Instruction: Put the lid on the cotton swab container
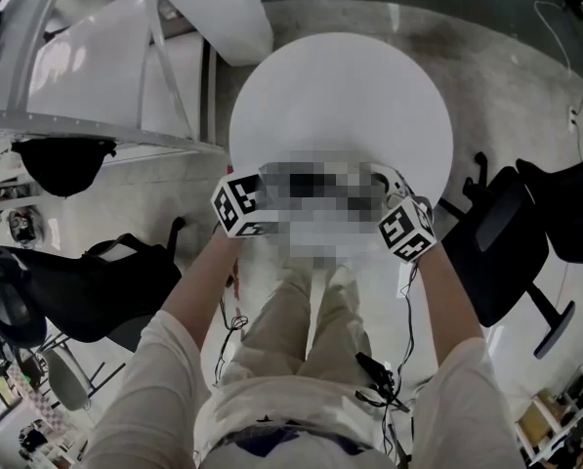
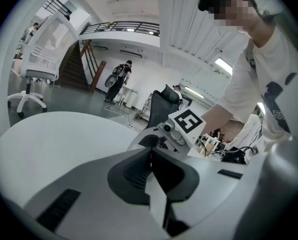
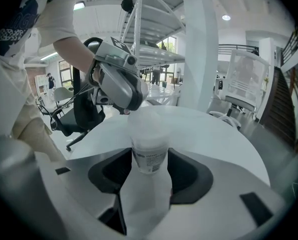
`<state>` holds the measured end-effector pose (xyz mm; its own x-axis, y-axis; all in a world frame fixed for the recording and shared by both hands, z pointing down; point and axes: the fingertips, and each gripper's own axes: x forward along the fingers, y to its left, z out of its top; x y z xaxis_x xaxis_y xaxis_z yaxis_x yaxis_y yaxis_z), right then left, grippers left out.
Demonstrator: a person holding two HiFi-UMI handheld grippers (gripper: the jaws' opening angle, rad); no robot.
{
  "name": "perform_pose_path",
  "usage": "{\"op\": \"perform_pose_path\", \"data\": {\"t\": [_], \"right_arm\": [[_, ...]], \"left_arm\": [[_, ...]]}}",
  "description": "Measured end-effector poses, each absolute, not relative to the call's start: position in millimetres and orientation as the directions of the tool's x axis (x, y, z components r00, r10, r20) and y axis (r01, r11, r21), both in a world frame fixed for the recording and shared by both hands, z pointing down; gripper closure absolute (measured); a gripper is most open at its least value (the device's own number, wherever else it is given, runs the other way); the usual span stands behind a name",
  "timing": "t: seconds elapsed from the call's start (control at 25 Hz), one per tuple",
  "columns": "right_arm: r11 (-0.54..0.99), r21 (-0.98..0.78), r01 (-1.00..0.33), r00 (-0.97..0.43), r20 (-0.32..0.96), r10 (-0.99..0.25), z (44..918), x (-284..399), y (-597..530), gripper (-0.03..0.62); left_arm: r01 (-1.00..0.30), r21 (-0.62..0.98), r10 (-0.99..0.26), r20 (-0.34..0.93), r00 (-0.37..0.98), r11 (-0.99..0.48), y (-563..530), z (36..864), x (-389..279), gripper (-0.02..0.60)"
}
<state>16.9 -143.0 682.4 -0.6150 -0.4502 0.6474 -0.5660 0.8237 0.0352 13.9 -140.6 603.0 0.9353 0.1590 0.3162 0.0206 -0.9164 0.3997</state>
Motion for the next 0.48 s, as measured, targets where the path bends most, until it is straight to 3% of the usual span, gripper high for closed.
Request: {"op": "perform_pose_path", "data": {"t": [0.48], "right_arm": [[0.799, 0.087, -0.594, -0.605, 0.606, -0.516, 632.2, 36.4, -131.0, 0.373]], "left_arm": [[-0.222, 0.327, -0.152, 0.225, 0.962, -0.919, -158.8, 546.4, -13.0, 0.583]]}}
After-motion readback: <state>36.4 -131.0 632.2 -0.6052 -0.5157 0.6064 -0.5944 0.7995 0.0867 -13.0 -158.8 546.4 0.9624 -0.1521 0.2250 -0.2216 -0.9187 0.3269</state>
